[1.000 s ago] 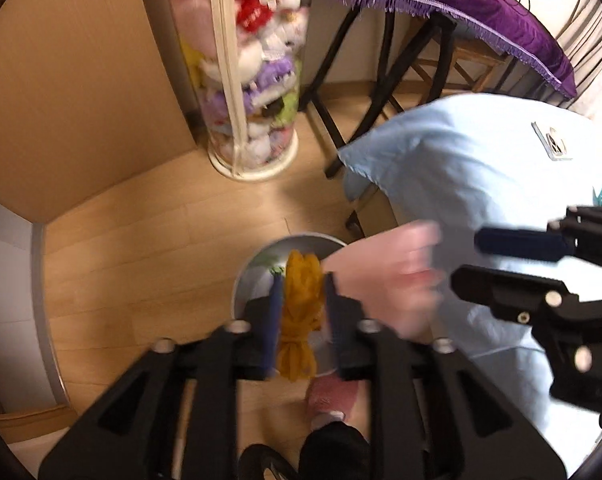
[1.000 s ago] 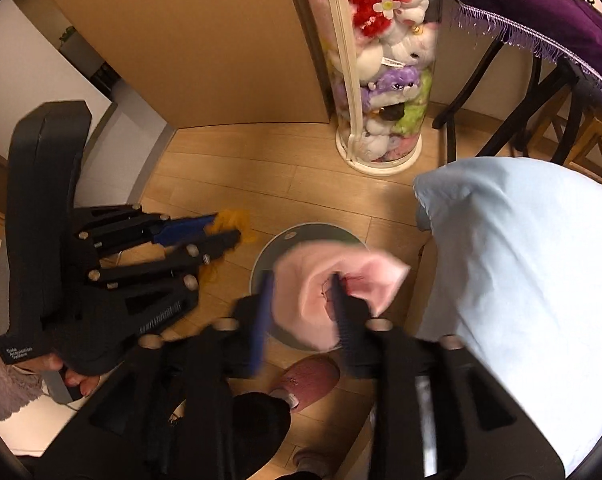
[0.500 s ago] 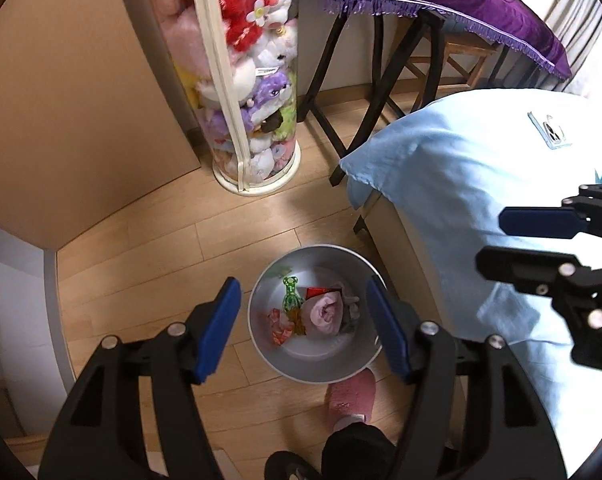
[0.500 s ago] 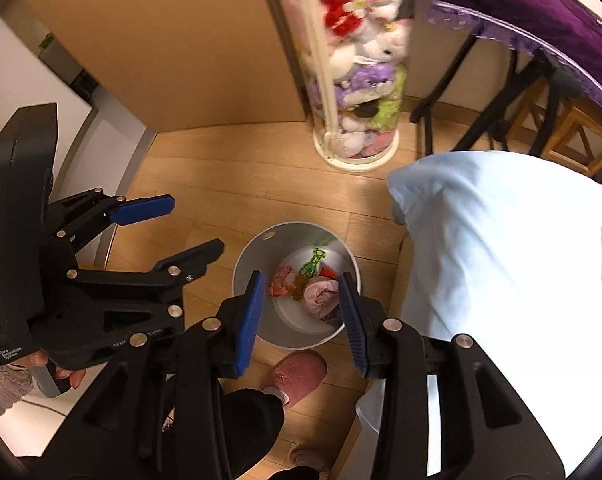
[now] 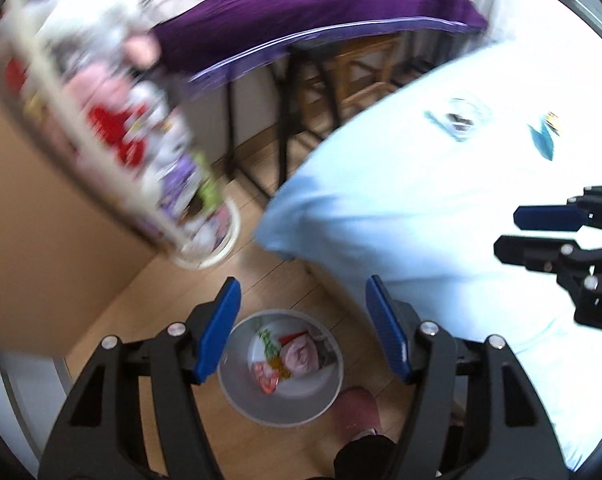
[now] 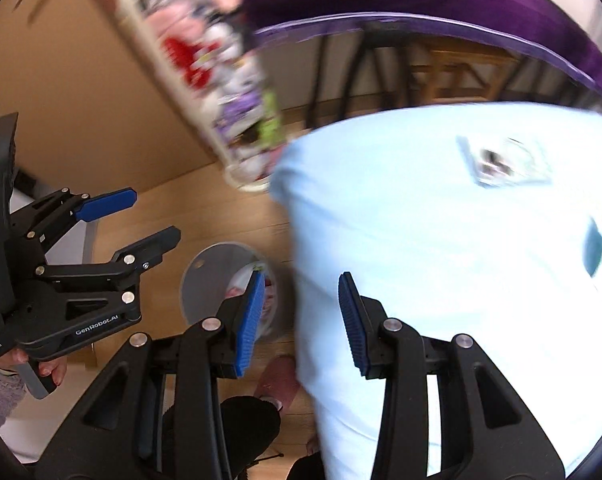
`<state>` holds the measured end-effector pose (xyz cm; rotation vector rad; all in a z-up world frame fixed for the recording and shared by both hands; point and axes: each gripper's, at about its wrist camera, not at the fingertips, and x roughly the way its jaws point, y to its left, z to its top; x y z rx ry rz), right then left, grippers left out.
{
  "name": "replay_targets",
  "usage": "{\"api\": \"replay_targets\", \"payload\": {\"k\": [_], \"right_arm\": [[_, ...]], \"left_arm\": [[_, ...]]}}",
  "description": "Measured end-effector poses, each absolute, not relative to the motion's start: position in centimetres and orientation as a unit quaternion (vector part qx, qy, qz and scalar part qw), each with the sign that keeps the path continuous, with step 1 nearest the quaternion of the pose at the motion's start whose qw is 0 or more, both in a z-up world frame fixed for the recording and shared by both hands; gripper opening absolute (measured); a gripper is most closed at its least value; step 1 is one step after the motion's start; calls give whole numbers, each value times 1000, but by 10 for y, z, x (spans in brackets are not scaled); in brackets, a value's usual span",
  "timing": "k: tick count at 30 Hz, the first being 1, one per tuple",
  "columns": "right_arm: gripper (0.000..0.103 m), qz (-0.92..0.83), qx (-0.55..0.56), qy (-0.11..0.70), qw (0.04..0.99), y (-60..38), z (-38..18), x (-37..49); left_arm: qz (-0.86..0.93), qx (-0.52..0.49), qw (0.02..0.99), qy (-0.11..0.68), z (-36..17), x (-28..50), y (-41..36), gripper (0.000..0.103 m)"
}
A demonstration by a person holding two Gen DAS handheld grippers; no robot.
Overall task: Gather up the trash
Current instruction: 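Return both tools over the bed, then grasp the white leaflet with the left tool while the right tool grasps the yellow Lipo bag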
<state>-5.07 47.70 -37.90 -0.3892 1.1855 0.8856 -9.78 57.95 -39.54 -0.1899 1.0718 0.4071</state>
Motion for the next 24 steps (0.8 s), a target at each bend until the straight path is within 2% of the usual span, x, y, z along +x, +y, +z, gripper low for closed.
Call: {"api": "replay_targets", "payload": {"k": [8, 13, 21, 24], "right_arm": [[42, 308, -114, 522, 787, 358, -350, 9], [43, 247, -87, 520, 813, 278, -342, 55], [60, 187, -72, 503, 841, 178, -333, 127], [72, 177, -60, 485, 854, 156, -325, 149]], "left_arm": [[113, -25, 855, 505, -372, -14, 496, 65], [67, 3, 865, 498, -360, 44, 430, 69], [16, -27, 867, 497, -355, 127, 350, 69], [8, -24, 871, 491, -357, 153, 330, 69]]}}
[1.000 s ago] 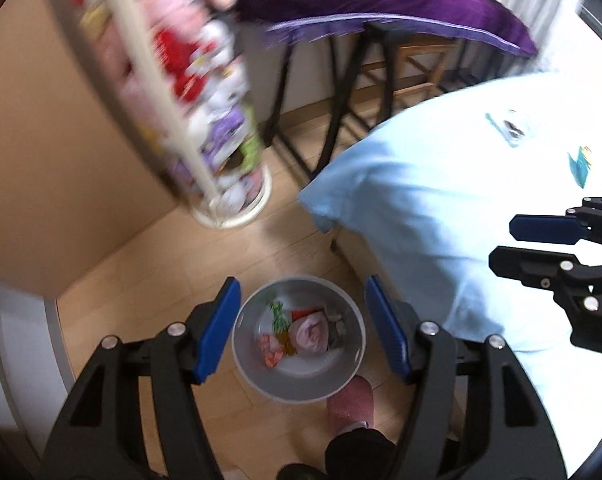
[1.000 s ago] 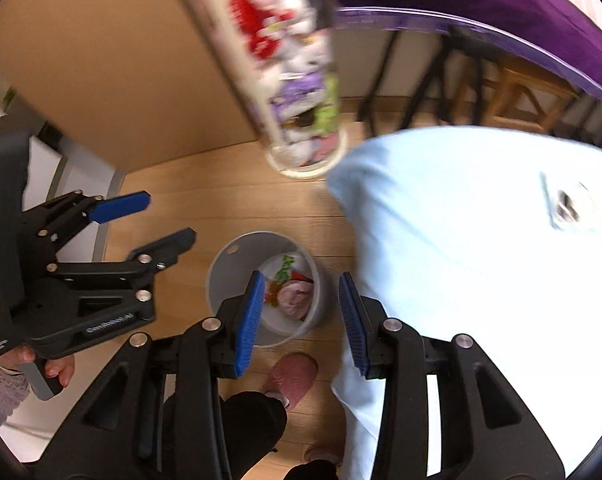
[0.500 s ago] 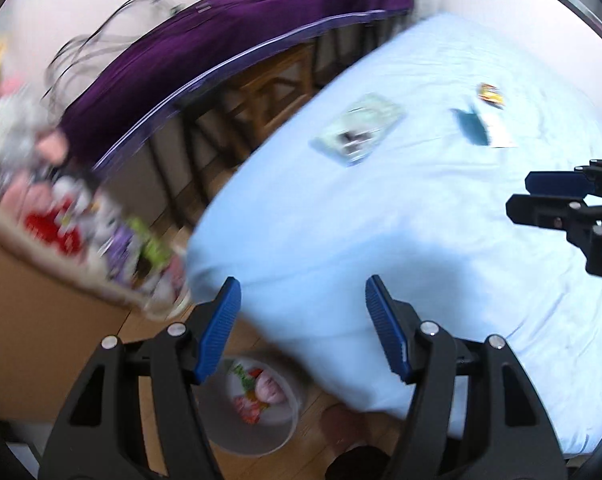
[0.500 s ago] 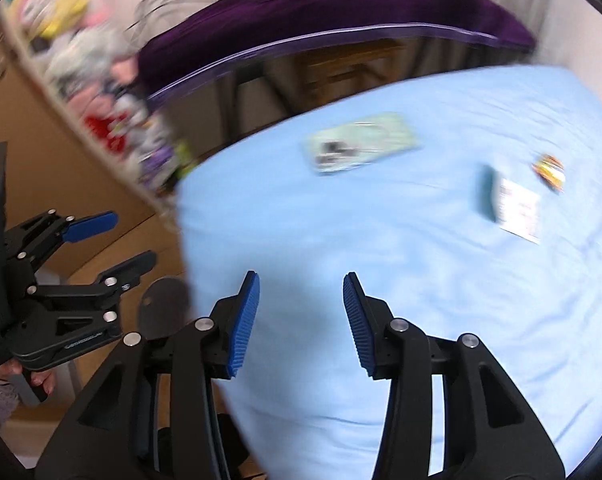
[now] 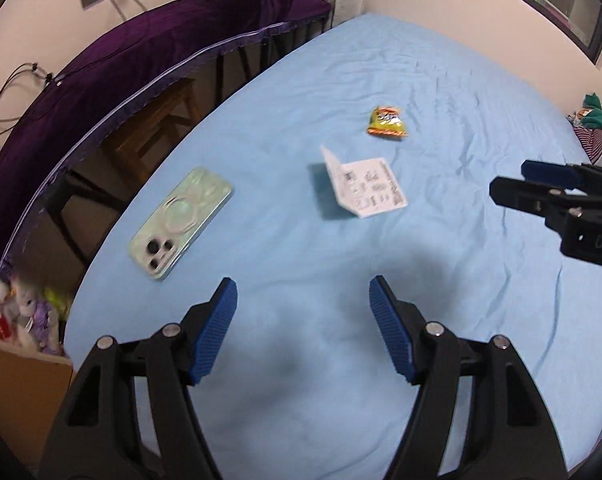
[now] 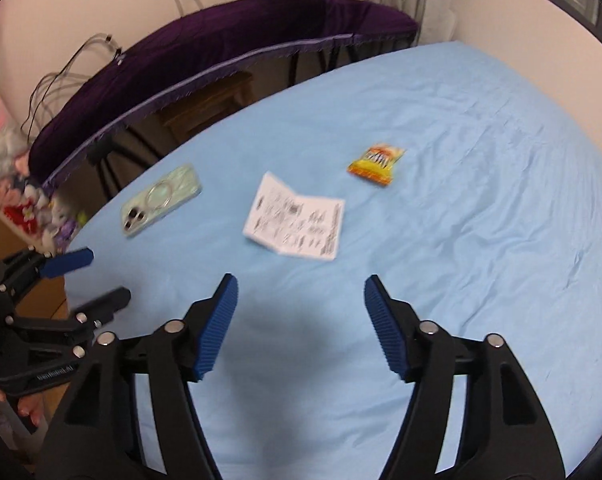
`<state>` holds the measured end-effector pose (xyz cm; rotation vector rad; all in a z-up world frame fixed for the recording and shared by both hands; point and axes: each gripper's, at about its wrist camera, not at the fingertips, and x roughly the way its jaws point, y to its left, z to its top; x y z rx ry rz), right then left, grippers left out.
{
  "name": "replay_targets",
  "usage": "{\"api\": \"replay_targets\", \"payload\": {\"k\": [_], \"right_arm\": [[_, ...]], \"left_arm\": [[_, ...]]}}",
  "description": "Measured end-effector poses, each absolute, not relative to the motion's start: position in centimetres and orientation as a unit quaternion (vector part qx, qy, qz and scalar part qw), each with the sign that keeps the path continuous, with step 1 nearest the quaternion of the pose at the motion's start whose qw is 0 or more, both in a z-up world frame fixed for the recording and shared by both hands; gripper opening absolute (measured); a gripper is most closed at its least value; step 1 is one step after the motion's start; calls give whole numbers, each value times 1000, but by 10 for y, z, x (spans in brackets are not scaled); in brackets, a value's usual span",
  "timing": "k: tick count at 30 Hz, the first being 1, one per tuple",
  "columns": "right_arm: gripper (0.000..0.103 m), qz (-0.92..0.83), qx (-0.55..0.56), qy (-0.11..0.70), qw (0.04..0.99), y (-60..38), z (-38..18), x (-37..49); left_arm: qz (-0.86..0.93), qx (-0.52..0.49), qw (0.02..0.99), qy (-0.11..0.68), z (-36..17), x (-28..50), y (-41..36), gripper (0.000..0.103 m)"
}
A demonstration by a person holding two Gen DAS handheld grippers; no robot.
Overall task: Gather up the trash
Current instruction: 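Grasp the white leaflet with the left tool while the right tool grasps the yellow Lipo bag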
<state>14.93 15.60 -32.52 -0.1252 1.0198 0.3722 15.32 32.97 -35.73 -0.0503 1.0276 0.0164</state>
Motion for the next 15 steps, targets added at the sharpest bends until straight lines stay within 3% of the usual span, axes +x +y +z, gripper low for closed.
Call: {"api": "replay_targets", "payload": {"k": [15], "right_arm": [[74, 123, -5, 482, 868, 141, -372, 270]], "left_arm": [[-51, 20, 868, 493, -397, 278, 301, 69]]}}
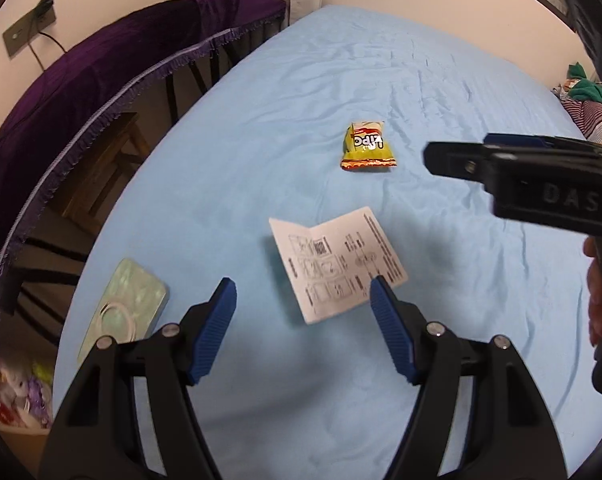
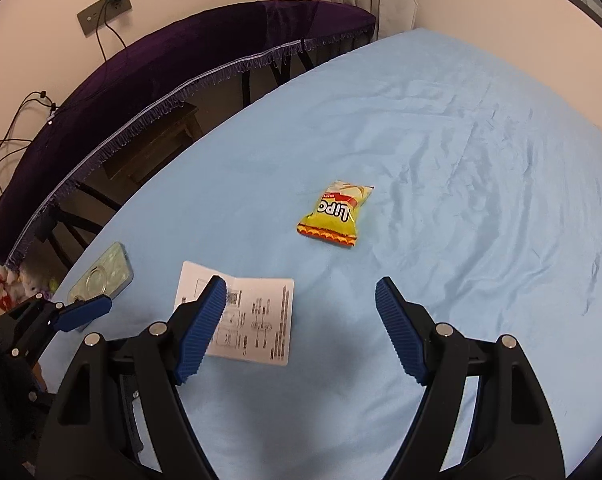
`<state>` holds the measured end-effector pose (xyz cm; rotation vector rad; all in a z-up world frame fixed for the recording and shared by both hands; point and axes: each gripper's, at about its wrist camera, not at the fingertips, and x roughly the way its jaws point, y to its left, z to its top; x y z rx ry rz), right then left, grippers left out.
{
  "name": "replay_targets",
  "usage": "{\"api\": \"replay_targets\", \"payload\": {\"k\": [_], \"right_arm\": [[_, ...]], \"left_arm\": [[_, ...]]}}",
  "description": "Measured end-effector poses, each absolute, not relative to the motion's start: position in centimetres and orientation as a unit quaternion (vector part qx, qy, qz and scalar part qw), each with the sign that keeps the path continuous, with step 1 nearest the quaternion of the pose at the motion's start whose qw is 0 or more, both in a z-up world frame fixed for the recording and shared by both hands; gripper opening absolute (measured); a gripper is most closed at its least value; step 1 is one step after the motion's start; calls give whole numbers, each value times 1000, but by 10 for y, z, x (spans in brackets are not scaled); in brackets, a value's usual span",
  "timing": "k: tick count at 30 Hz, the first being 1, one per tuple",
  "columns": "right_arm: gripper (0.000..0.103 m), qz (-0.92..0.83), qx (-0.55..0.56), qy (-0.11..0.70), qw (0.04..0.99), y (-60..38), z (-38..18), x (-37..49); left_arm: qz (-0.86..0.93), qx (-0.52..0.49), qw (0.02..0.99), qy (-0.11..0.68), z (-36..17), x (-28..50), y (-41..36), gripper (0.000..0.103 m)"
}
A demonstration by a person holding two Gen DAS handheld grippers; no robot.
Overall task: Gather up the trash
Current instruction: 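Grasp the white leaflet with the left tool while the right tool grasps the yellow Lipo bag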
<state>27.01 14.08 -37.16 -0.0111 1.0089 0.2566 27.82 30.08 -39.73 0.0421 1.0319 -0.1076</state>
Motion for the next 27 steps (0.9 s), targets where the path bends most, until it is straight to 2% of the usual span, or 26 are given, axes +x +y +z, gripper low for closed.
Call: {"api": "replay_targets", "payload": {"k": [12, 19, 22, 24, 25, 26, 27], "right_arm": [[74, 78, -1, 511, 856, 146, -433, 359], [74, 65, -10, 531, 845, 153, -465, 385], [73, 62, -16, 538, 840, 155, -473, 390], [59, 62, -18, 544, 837, 156, -478, 391], [57, 66, -17, 548, 833, 156, -480, 391], [54, 67, -18, 549, 833, 155, -480, 390], [54, 68, -22, 547, 834, 155, -479, 389]], "left_arm": [[-75, 44, 854, 513, -443, 329, 297, 69], [-87, 12, 844, 529, -462, 345, 300, 67], [-92, -4, 838, 538, -468, 349, 300, 48], [-92, -16, 832, 547, -473, 351, 302, 30], [-93, -26, 828, 552, -476, 352, 304, 24], [-93, -35, 825, 556, -478, 353, 306, 14], [-94, -44, 823, 558, -480, 353, 307, 13]]}}
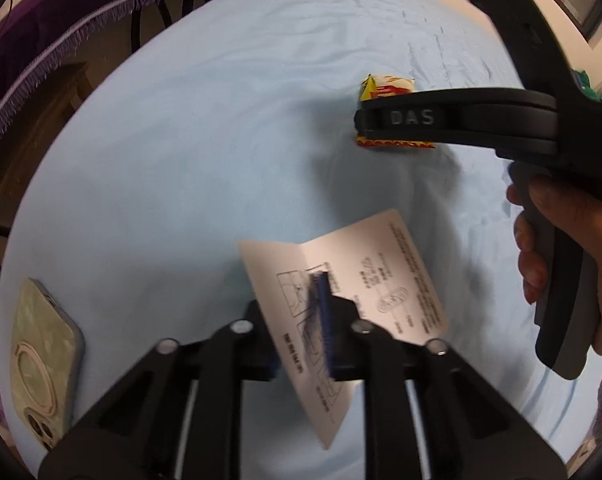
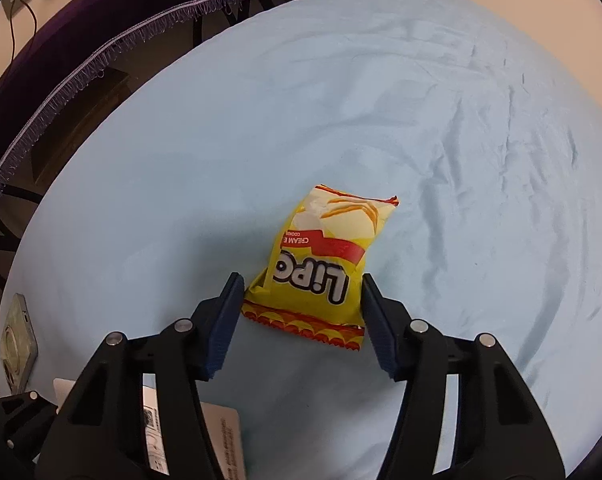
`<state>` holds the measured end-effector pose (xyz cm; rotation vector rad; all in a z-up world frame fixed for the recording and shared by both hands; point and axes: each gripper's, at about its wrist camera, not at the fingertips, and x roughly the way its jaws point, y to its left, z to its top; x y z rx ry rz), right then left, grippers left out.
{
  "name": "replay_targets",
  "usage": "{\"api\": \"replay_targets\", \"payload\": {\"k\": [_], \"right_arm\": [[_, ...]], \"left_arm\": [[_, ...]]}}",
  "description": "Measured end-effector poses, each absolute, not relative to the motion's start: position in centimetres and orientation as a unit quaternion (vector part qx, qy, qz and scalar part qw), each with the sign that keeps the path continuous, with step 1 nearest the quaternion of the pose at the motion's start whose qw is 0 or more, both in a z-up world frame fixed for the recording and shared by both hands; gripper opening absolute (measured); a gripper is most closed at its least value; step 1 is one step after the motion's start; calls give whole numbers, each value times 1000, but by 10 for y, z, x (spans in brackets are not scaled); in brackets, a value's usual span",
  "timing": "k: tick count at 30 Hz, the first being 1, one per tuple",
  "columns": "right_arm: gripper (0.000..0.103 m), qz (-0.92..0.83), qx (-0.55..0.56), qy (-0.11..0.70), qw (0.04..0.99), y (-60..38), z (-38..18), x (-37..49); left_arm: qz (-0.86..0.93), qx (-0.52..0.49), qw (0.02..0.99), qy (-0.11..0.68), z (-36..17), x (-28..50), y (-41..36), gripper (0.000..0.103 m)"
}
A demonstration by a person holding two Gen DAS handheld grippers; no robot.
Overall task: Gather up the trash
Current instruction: 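Lift both held items and carry them over the grey bin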
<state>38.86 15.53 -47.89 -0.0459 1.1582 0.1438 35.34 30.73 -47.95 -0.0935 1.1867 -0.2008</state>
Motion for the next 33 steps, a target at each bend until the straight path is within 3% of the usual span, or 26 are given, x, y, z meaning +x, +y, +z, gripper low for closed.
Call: {"api": "replay_targets", "payload": {"k": [2, 12, 33], "right_arm": [[52, 71, -26, 543, 836, 155, -475, 386], [52, 83, -28, 520, 850, 148, -440, 353], [52, 143, -75, 517, 841, 150, -386, 223]], "left_arm": [[-93, -52, 825, 555, -478, 352, 311, 8], [-82, -28, 848, 523, -443, 339, 310, 1], [-33, -13, 865, 500, -394, 227, 309, 1]]}}
